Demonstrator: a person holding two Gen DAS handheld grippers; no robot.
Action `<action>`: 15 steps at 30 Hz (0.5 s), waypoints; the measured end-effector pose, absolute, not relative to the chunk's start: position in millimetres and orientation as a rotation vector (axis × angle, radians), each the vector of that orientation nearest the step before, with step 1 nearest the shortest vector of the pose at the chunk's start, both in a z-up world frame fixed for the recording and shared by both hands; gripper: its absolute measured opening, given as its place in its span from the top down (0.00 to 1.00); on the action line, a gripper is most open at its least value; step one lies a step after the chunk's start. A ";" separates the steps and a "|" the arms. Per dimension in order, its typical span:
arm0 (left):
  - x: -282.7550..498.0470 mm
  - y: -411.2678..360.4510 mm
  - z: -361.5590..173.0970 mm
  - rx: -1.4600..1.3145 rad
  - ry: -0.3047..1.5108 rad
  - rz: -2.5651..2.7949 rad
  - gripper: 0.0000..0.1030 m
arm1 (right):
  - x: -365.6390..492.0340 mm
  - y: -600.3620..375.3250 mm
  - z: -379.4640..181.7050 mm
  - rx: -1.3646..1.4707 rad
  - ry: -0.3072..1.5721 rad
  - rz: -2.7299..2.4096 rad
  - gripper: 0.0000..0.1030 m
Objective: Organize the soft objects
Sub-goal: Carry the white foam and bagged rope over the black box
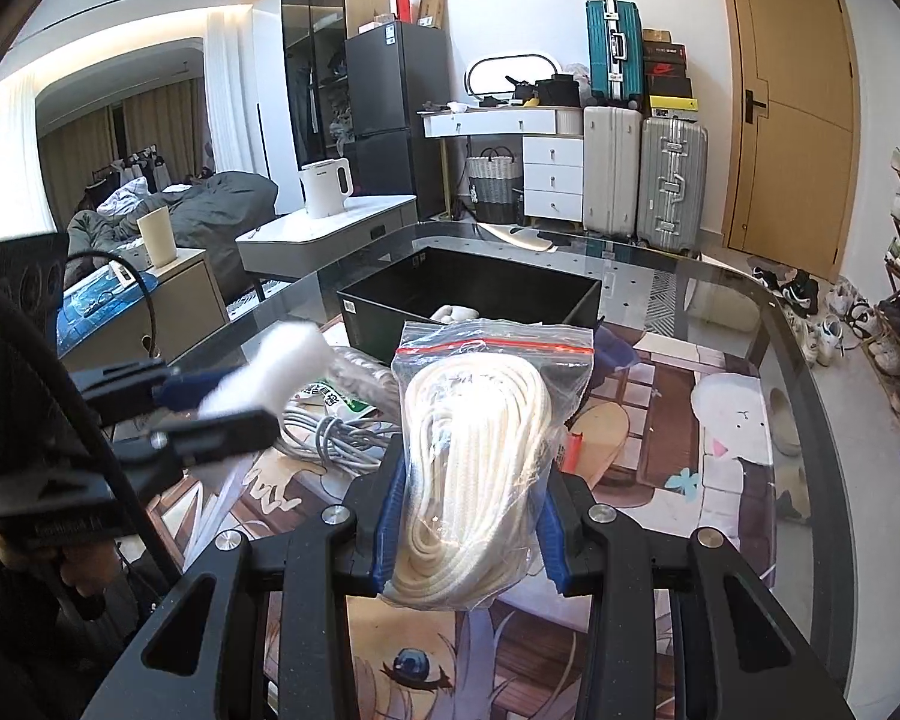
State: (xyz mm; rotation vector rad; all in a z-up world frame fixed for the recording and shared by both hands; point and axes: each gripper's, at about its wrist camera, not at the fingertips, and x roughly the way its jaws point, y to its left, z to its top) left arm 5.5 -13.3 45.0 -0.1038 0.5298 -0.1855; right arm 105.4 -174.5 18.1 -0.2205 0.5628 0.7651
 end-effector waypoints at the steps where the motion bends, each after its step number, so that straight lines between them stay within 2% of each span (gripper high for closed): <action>1: 5.5 -10.5 48.4 -0.105 0.523 -0.181 0.62 | 105.5 -174.7 18.3 -0.218 0.560 0.768 0.63; 15: 17.9 15.5 71.8 -0.127 0.479 -0.139 0.61 | 107.7 -162.0 36.7 -0.194 0.546 0.772 0.63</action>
